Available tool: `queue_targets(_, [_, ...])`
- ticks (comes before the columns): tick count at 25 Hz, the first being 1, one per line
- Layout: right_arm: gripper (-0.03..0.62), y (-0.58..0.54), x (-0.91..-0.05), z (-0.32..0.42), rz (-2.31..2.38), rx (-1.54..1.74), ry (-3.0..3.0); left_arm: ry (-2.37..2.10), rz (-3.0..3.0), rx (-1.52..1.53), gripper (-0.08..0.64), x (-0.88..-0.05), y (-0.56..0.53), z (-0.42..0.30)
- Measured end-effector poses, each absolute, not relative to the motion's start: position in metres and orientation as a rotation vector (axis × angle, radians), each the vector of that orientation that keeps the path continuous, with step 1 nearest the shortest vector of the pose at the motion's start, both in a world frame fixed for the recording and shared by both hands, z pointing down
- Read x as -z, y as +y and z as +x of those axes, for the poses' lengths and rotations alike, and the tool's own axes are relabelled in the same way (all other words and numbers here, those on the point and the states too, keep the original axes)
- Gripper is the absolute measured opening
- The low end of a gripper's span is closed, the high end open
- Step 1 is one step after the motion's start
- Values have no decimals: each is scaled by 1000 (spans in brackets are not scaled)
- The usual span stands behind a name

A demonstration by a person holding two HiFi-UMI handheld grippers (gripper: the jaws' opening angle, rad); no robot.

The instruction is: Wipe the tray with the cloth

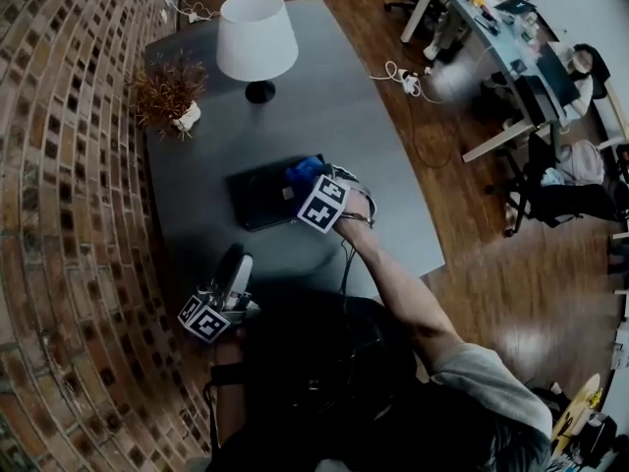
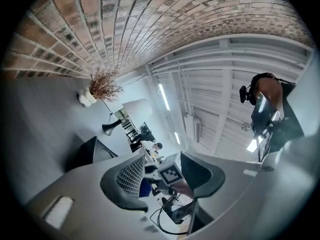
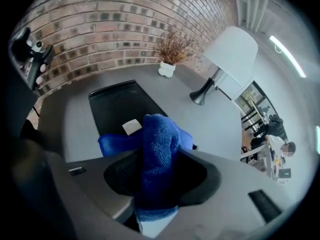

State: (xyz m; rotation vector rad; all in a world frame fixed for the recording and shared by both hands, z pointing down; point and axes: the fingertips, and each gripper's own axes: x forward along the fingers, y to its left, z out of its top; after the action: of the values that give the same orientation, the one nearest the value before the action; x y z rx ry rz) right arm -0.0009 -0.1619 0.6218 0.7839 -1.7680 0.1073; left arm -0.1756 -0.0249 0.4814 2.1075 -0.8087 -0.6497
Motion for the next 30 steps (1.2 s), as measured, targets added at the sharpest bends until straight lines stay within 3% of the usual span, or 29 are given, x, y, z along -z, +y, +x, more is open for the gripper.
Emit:
queue_targets(4, [181,-88,-635,-6,684,-193,-1839,-837,2099,589,209,-494,-30,-179])
queue_targets(8, [181,-43,-633,21,672,-543,-2011,-949,2093,440,209,-517,-49,-179])
queue_targets(12, [182,-77,-612,92,1049,-861,-2174,-1092,2122,203,218,-541,-81,-177])
queue_targets(16, [181,-142,-612,150,1383,-1059,-2204,-1224,2118,-27,308,-573,-109,-172])
queue_targets(23, [182,-217,-629,78,1109,-1479,-2458,-1282,2047,-220,336,-605,-124,-156])
queue_targets(30, [179,-114,-660,86,741,-1408,-2309,-1285,2034,-224,330,-604,-127,-160])
